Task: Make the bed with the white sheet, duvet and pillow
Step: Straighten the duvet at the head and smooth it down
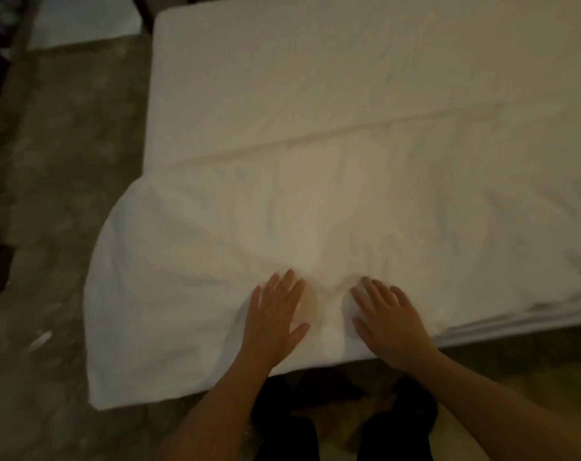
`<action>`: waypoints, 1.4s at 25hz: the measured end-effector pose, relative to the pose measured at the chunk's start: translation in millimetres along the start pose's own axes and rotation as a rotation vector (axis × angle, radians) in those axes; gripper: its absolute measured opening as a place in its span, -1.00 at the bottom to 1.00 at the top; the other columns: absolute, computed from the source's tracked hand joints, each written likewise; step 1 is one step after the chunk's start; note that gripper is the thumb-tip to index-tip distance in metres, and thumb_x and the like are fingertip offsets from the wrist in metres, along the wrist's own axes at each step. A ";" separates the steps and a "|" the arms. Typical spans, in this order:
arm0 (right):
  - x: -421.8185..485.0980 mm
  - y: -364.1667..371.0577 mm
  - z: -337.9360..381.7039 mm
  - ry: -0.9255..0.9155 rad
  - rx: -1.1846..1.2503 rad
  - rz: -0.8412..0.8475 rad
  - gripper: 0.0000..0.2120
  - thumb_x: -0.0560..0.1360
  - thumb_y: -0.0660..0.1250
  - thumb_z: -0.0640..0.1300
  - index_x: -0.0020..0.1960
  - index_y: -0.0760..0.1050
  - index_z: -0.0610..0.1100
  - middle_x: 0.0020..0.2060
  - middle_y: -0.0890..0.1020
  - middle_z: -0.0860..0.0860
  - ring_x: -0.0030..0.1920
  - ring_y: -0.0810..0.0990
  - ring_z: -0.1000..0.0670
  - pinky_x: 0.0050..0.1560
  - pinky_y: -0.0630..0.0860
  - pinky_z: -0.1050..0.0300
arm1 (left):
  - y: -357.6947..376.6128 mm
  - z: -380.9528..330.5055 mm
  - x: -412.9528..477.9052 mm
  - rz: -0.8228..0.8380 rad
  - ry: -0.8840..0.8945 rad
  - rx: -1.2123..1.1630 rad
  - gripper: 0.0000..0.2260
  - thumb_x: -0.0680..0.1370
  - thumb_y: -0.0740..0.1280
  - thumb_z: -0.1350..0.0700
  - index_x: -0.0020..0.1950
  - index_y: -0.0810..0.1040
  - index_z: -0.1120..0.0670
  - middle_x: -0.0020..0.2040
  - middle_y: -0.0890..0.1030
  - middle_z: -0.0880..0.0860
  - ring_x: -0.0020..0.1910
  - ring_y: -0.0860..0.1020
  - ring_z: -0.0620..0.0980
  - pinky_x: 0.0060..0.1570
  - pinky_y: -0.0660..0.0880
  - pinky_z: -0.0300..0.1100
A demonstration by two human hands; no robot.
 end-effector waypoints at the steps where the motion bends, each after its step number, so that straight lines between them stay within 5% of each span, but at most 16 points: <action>1: -8.3 0.9 -27.4 0.038 0.013 0.031 -0.49 0.47 0.04 0.10 0.19 0.56 -0.15 0.18 0.58 -0.18 0.12 0.60 -0.20 0.04 0.56 -0.12 | -1.1 -22.8 12.4 0.018 0.022 0.011 -0.36 0.44 0.13 -0.24 0.45 0.26 0.02 0.44 0.36 0.10 0.39 0.26 0.10 0.21 0.40 0.17; 7: -50.8 15.0 -151.0 0.048 0.104 0.085 -0.47 0.47 0.02 0.11 0.30 0.51 -0.05 0.28 0.53 -0.11 0.22 0.56 -0.15 0.10 0.53 -0.15 | 15.5 -159.2 83.2 0.074 0.046 0.035 -0.32 0.41 0.10 -0.30 0.45 0.25 0.02 0.45 0.36 0.10 0.39 0.28 0.14 0.17 0.47 0.16; 13: -49.1 26.7 -219.2 -0.130 0.089 0.014 -0.50 0.55 0.03 0.08 0.43 0.33 -0.05 0.41 0.38 -0.07 0.39 0.37 -0.12 0.37 0.27 -0.12 | 32.4 -247.4 137.0 0.008 0.160 0.089 -0.33 0.48 0.12 -0.32 0.50 0.20 0.02 0.52 0.20 0.09 0.50 0.15 0.13 0.37 0.10 0.20; 20: 19.0 6.6 -278.4 -0.289 0.078 -0.093 -0.45 0.59 0.08 0.11 0.52 0.17 -0.07 0.49 0.22 -0.06 0.51 0.14 -0.04 0.44 0.09 -0.01 | 3.0 -255.5 234.1 -0.188 0.359 0.072 -0.40 0.54 0.19 -0.18 0.50 0.25 0.07 0.52 0.21 0.05 0.52 0.11 0.04 0.38 0.16 0.20; 26: 142.3 0.8 -339.7 -0.376 0.032 -0.164 -0.37 0.57 0.05 0.22 0.49 0.24 -0.14 0.46 0.29 -0.08 0.47 0.24 -0.05 0.44 0.12 -0.02 | -12.8 -226.8 344.7 -0.317 0.180 0.133 -0.33 0.48 0.18 -0.30 0.48 0.32 0.07 0.50 0.26 0.07 0.49 0.19 0.03 0.45 0.09 0.12; 31: 217.7 -24.1 -426.0 -0.131 0.008 -0.117 -0.26 0.52 -0.10 0.32 0.53 0.10 -0.15 0.51 0.16 -0.08 0.51 0.11 -0.08 0.45 -0.09 -0.03 | -35.8 -175.8 381.7 -0.275 -0.196 0.219 -0.25 0.47 0.03 -0.38 0.55 0.12 0.03 0.55 0.10 0.08 0.53 0.05 0.08 0.44 -0.15 0.11; 35: 209.8 -26.5 -414.9 -0.359 -0.010 -0.195 -0.30 0.56 -0.07 0.27 0.47 0.24 -0.23 0.44 0.32 -0.15 0.44 0.30 -0.14 0.43 0.10 -0.09 | -29.4 -224.4 400.8 -0.308 -0.014 0.207 -0.26 0.48 0.08 -0.36 0.50 0.26 0.11 0.50 0.27 0.10 0.49 0.19 0.04 0.42 0.08 0.13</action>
Point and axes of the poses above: each hand's wrist, its own x-axis towards the middle knuckle, its own y-axis out of the palm, z = x × y, the point moved 8 cm from there along x, towards the middle knuckle
